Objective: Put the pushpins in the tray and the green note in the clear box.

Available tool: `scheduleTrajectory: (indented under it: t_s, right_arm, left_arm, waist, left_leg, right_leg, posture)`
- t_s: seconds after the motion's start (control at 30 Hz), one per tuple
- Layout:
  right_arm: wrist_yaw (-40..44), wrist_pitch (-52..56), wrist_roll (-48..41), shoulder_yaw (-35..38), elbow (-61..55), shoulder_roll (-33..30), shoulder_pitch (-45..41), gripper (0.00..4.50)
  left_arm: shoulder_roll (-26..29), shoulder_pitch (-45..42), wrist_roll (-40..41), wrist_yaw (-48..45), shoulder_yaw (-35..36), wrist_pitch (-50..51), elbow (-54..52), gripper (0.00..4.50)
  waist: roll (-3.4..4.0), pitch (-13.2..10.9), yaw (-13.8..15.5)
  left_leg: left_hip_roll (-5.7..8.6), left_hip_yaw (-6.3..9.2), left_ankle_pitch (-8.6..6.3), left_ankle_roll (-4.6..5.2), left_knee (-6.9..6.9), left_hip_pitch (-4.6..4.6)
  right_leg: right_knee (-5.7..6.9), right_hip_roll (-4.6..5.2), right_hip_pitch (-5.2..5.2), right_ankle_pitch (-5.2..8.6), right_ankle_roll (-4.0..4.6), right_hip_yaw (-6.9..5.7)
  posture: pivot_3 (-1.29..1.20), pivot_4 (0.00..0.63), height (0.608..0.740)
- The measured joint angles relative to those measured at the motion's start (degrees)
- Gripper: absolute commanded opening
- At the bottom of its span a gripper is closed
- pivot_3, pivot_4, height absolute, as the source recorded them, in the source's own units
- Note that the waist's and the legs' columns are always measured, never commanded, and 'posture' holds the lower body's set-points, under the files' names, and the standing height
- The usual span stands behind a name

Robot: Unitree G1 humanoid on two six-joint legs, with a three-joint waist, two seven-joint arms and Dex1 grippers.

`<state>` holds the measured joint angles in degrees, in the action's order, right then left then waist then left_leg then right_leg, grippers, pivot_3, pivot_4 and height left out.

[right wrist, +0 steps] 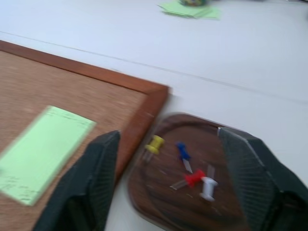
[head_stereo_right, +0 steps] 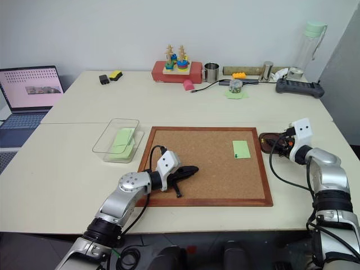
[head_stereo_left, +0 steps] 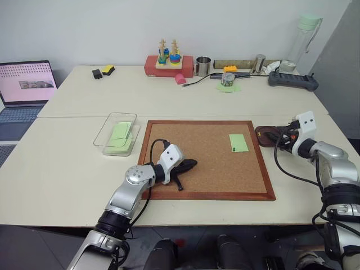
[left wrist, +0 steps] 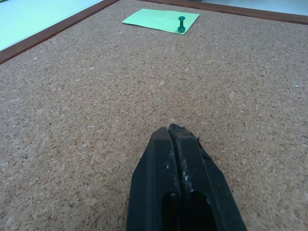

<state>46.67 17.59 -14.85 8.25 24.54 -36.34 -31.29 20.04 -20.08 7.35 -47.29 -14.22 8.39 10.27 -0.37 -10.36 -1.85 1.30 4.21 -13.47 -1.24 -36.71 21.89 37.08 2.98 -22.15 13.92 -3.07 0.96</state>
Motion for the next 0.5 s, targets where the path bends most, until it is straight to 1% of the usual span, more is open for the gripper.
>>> scheduleTrajectory:
  t_s: [0.03, 0.17, 0.23, 0.33, 0.5]
  right_arm:
    - [1.7, -0.4, 0.0, -0.7, -1.8, -0.3, 0.7, 4.33]
    - [7.3, -0.8, 0.1, -5.3, -9.1, -0.6, 4.7, 4.33]
    - [8.9, -0.7, 0.1, -7.8, -11.3, 0.2, 6.2, 4.33]
    - [9.5, -0.6, 0.4, -10.3, -12.5, 1.4, 6.9, 4.33]
    - [8.3, -0.9, 0.7, -10.7, -10.5, 3.5, 6.1, 4.33]
  left_arm:
    - [0.0, 0.0, 0.0, 0.0, -0.1, 0.0, 0.0, 0.0]
    - [0.0, -0.1, 0.0, 0.0, -0.1, 0.0, 0.0, 0.0]
    - [0.0, -0.2, 0.0, 0.0, -0.1, 0.0, 0.1, 0.0]
    - [0.0, -0.3, 0.0, 0.0, -0.1, 0.0, 0.2, 0.0]
    - [0.0, -0.2, 0.0, 0.0, -0.1, 0.0, 0.1, 0.0]
  waist:
    - [0.0, 0.0, 0.0]
    - [0.0, 0.0, 0.0]
    - [0.0, 0.0, 0.0]
    - [-0.01, 0.0, 0.0]
    - [-0.01, 0.0, 0.0]
  left_leg:
    - [0.0, 0.02, 0.0, 0.0, 0.0, 0.0]
    - [-0.01, 0.06, 0.0, 0.0, 0.01, 0.0]
    - [-0.02, 0.07, 0.0, 0.0, 0.01, 0.0]
    - [-0.02, 0.12, 0.0, 0.0, 0.01, 0.0]
    - [-0.02, 0.18, 0.0, 0.0, 0.02, 0.0]
  right_leg:
    - [-0.01, 0.0, 0.02, 0.0, 0.0, -0.02]
    - [-0.04, 0.0, 0.03, 0.01, -0.01, -0.04]
    - [-0.04, 0.01, 0.02, 0.01, -0.01, -0.02]
    - [-0.04, 0.02, 0.02, 0.0, -0.02, -0.02]
    - [-0.05, 0.04, 0.01, 0.0, -0.02, -0.03]
  posture:
    - [0.0, 0.15, 0.74]
    - [0.0, 0.15, 0.74]
    - [0.0, 0.15, 0.74]
    - [0.0, 0.15, 0.74]
    - [0.0, 0.15, 0.74]
